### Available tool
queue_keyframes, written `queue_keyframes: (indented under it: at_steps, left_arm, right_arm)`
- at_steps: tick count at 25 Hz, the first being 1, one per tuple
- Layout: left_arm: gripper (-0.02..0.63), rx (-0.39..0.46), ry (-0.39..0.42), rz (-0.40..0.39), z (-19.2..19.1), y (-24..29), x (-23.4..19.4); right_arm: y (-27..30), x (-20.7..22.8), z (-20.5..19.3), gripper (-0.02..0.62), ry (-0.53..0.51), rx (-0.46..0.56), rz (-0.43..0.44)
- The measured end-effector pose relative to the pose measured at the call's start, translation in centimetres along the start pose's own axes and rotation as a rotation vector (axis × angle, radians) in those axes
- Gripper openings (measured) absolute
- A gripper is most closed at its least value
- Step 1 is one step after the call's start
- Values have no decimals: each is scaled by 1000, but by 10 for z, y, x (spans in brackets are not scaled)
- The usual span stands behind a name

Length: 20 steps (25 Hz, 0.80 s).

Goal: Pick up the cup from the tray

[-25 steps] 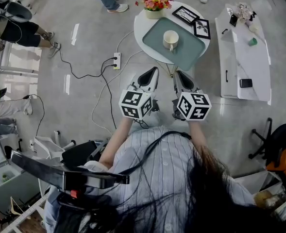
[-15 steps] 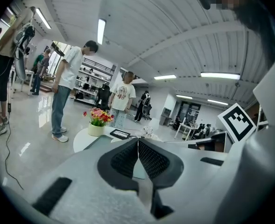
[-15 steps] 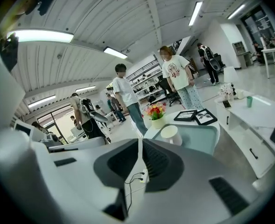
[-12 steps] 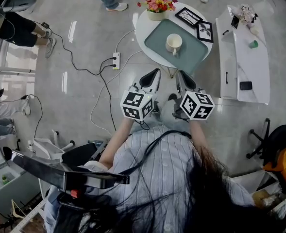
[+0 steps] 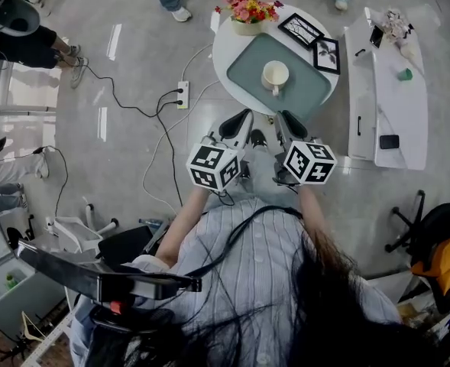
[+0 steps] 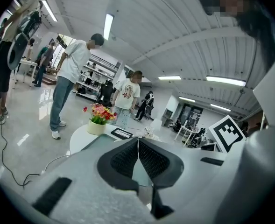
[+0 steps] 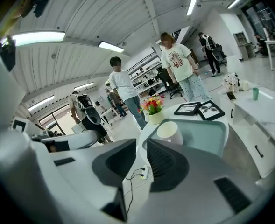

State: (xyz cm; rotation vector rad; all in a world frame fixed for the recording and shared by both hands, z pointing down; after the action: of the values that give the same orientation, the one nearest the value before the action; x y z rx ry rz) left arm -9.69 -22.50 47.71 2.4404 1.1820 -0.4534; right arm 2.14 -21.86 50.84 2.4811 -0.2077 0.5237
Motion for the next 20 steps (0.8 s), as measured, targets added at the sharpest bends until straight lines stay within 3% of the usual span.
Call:
queue_keyframes:
  at_steps: [3, 5, 13, 20]
  left_arm:
    - [15, -8, -18, 5, 3, 11, -11]
    - [15, -17, -24, 5, 5, 22, -18]
    - [15, -49, -23, 4, 14, 56, -37]
    - [15, -85, -33, 6, 16, 79, -55]
  right_arm:
    - [21, 4, 2, 75, -38, -33, 13]
    - [37, 7, 4, 180, -50, -59, 31]
    - [92, 22, -1, 289, -156, -184, 31]
    - [124, 46, 2, 364, -189, -178, -80]
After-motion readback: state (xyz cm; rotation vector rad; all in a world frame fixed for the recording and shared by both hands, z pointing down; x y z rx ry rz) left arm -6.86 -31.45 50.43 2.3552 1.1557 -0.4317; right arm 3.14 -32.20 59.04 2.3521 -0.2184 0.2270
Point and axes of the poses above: the fingertips, and each gripper's own axes: y forward along the fingers, x to its right, z out of its top, the point moved 3 cm from there along -y, backward along the fingers, and after that the axes turned 11 degrees about -z, right-handed, at the moved point
